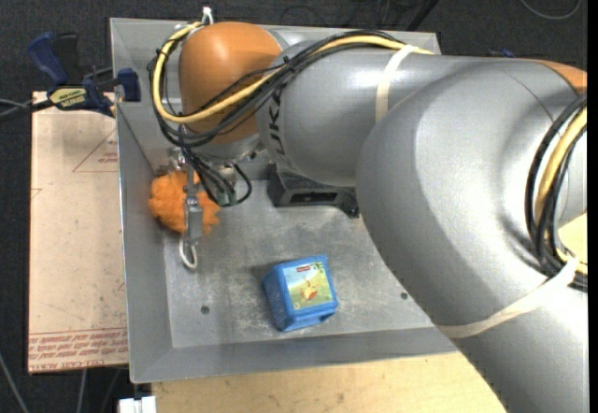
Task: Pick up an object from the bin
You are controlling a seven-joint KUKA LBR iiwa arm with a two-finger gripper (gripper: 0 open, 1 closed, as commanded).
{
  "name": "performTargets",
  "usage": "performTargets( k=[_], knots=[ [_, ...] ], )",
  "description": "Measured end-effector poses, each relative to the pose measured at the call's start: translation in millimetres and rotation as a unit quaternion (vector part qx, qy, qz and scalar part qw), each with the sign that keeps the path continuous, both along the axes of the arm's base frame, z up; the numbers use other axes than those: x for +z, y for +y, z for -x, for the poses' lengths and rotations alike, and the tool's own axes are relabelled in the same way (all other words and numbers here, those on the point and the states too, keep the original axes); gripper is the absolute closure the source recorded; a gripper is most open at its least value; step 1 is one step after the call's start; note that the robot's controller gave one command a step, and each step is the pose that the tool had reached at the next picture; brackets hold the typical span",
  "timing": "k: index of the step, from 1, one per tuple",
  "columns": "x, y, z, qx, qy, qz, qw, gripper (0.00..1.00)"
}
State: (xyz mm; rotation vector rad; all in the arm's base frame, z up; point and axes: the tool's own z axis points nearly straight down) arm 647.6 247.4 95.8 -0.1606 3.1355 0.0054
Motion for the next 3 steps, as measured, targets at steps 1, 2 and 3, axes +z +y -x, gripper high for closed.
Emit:
performTargets(
  k=[1, 2, 3],
  knots=[
    [24.1, 4.5, 20.4, 0.081, -0.0018, 0.0, 0.9967, 0.0],
    [-22.9, -1.3, 13.8, 0.054, -0.004, -0.002, 0.9985, 0.0],
    [-24.5, 1.3, 11.5, 0.163, -0.0051, -0.002, 0.9866, 1.0]
  ],
)
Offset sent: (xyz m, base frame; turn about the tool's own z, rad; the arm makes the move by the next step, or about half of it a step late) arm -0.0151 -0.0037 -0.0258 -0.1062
